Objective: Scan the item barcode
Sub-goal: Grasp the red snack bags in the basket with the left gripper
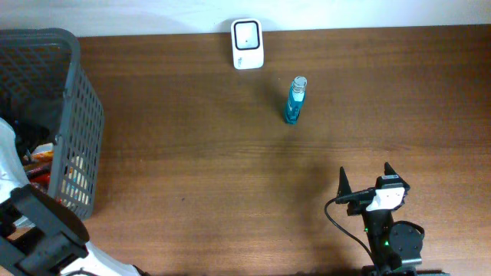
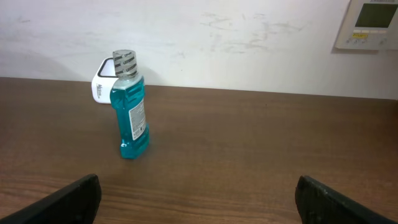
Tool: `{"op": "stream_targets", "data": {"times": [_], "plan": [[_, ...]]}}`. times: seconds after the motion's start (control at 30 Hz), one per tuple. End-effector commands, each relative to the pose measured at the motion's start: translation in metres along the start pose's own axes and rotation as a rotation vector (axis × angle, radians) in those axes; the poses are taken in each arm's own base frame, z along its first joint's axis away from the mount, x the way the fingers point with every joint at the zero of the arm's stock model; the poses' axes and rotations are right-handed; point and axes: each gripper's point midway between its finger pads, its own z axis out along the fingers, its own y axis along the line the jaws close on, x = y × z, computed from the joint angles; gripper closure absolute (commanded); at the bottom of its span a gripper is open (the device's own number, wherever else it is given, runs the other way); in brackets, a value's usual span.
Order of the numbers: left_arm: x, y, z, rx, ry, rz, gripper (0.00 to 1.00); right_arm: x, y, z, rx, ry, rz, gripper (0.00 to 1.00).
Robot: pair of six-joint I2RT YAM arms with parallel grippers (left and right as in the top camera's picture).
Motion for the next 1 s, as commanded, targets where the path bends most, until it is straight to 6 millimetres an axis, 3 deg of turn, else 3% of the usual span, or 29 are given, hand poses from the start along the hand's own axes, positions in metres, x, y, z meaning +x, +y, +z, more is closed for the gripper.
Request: {"op": "stream_targets", "data": {"times": [0.0,0.4,0.53,0.67,0.73,0.77,0.83,0.97], "plan": [[0.013,0.015,0.016,-0.084,0.013,-0.032,0.07,0.003,0.001,0.000,-0.001,0.005,0.003,0.02],[0.043,0.035,0.047,-0.139,0.093,-0.116,0.10,0.003,0.001,0.000,-0.001,0.005,0.003,0.02],[0.045,0.037,0.048,-0.140,0.099,-0.119,0.47,0.003,0.001,0.000,-0.001,0.005,0.003,0.02],[0.046,0.036,0.048,-0.138,0.108,-0.117,0.66,0.003,0.001,0.000,0.000,0.005,0.003,0.02],[0.047,0.037,0.048,-0.140,0.111,-0.116,0.87,0.003,0.001,0.000,-0.001,0.005,0.003,0.02],[0.047,0.037,0.048,-0.141,0.111,-0.116,0.63,0.003,0.001,0.000,-0.001,0.005,0.003,0.02],[0.041,0.039,0.049,-0.138,0.091,-0.132,0.01,0.003,0.001,0.000,-0.001,0.005,0.003,0.02],[0.034,0.060,0.055,-0.164,0.083,-0.259,0.01,0.003,0.001,0.000,-0.001,0.005,0.003,0.02]]}}
